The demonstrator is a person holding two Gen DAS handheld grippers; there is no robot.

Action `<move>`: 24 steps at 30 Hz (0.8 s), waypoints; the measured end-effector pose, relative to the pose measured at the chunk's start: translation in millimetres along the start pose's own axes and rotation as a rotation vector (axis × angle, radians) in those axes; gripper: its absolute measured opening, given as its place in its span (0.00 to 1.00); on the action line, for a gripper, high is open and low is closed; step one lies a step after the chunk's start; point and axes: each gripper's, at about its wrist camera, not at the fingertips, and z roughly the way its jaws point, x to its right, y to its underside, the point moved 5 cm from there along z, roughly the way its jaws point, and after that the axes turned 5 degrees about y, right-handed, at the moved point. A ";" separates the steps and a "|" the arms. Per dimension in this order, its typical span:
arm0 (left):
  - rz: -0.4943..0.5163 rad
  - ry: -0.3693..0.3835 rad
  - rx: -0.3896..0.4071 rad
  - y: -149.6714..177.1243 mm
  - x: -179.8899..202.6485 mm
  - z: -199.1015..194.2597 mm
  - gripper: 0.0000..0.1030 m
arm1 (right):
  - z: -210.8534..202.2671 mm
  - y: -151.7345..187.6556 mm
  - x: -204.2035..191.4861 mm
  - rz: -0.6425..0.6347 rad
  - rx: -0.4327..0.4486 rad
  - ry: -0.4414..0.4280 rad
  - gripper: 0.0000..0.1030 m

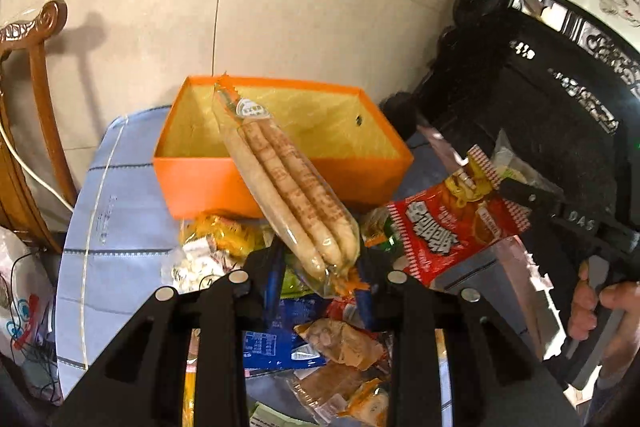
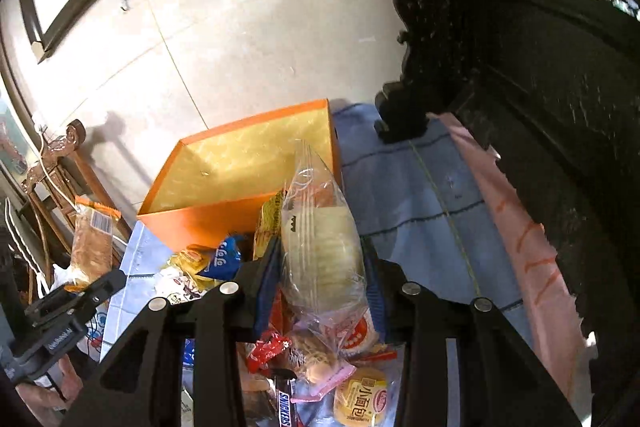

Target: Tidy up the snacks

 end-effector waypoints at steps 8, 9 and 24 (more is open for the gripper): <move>-0.051 -0.032 -0.055 19.6 -16.6 6.5 0.28 | 37.7 36.5 -14.3 -0.111 -0.044 0.086 0.33; -0.053 -0.038 -0.065 22.3 -18.9 6.9 0.28 | 40.7 40.4 -15.0 -0.097 -0.058 0.044 0.29; -0.071 -0.039 -0.119 34.5 -23.6 12.3 0.29 | 30.9 78.0 9.6 -0.071 -0.168 -0.065 0.97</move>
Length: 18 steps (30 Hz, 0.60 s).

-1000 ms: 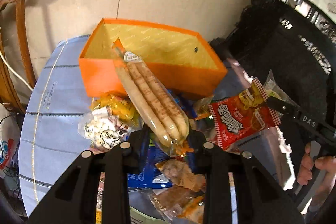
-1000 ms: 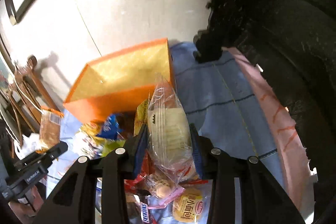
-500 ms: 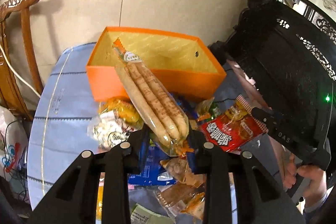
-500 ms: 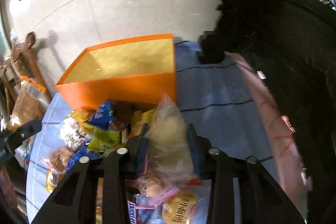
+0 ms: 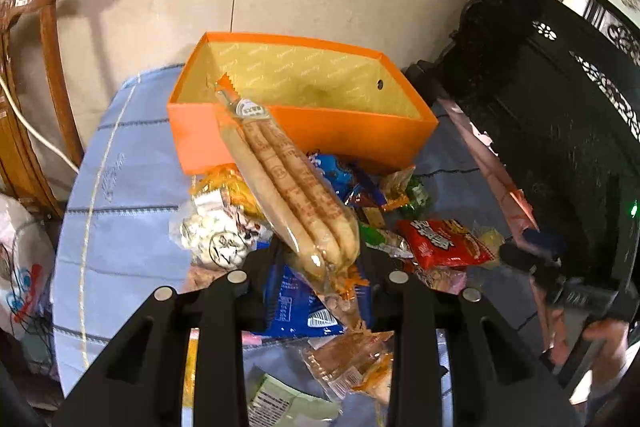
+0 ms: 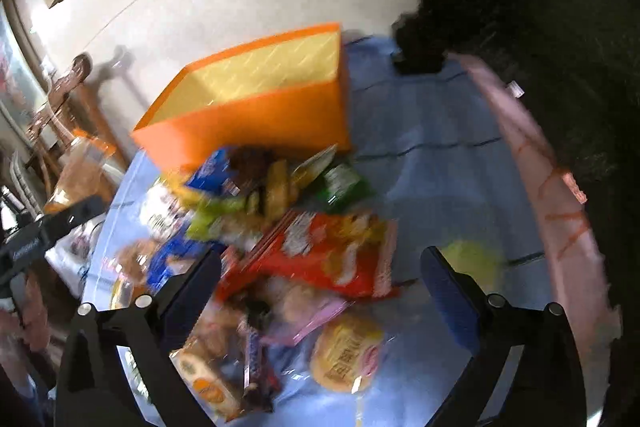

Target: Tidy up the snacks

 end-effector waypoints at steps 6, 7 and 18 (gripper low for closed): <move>0.027 -0.029 -0.018 6.6 -1.2 -1.9 0.29 | 6.4 18.6 -49.0 -0.526 0.146 0.245 0.96; 0.026 -0.030 -0.016 7.2 -2.4 -2.6 0.29 | 8.0 28.5 -58.0 -0.673 0.157 0.264 0.96; 0.005 -0.034 -0.012 7.9 -8.3 8.4 0.27 | 81.2 16.9 -41.9 -0.789 0.010 0.289 0.11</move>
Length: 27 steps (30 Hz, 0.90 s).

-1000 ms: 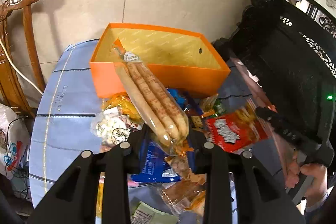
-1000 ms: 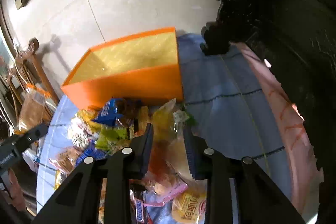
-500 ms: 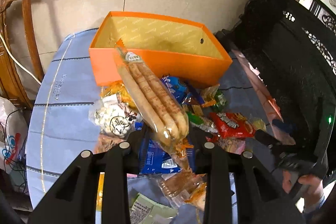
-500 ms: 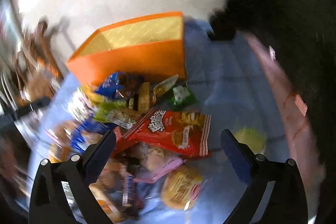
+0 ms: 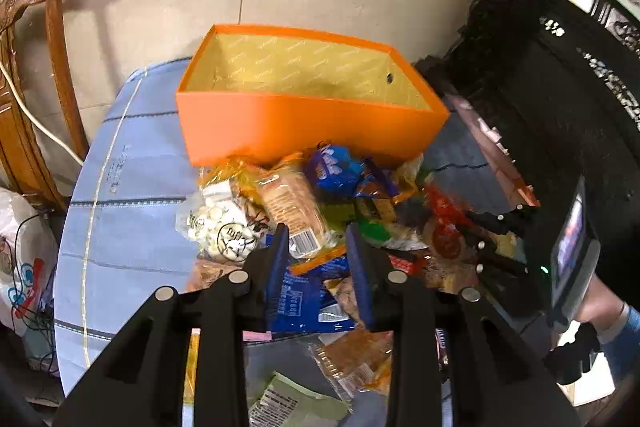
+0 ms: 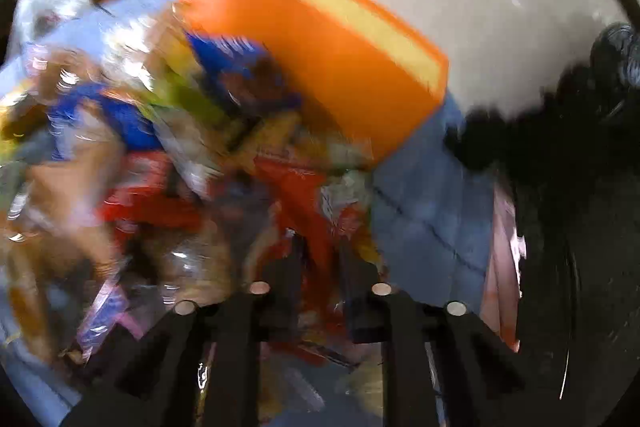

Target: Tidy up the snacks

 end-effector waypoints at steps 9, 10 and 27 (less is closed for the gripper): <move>-0.020 -0.038 -0.129 6.7 -22.7 54.7 0.74 | -32.8 6.4 34.6 0.290 -0.018 -0.091 0.03; -0.038 -0.006 -0.129 11.2 -22.3 59.6 0.91 | -34.7 5.7 39.1 0.309 -0.014 -0.097 0.03; -0.045 -0.057 -0.143 18.0 -11.6 118.2 0.09 | -58.8 0.9 78.1 0.511 0.019 -0.155 0.02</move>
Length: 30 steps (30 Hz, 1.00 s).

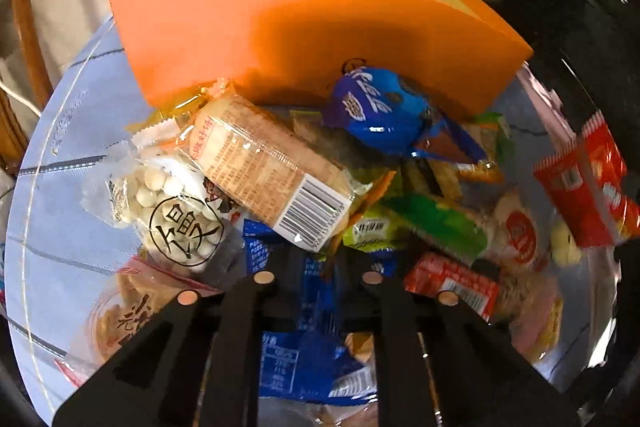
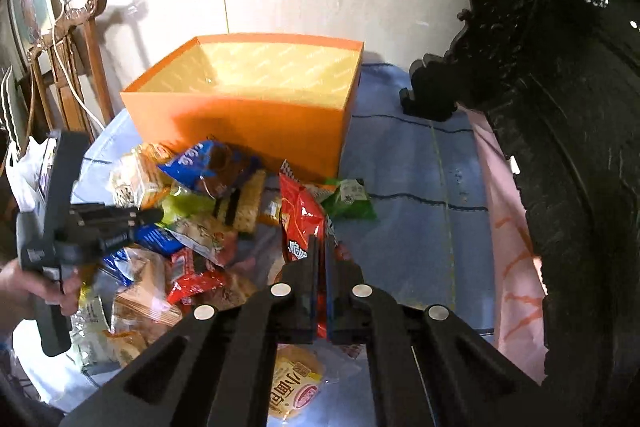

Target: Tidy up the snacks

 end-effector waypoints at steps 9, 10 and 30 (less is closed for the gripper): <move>-0.037 0.083 0.084 -11.7 -2.5 -39.0 0.00 | -18.6 -3.1 0.5 0.041 0.019 -0.037 0.02; -0.035 0.080 0.103 -16.1 -3.1 -46.4 0.00 | -18.4 -2.1 1.2 0.051 0.013 -0.042 0.02; 0.172 0.042 0.341 -97.1 22.3 -144.3 0.00 | -56.7 -66.6 -9.0 0.089 0.200 -0.154 0.00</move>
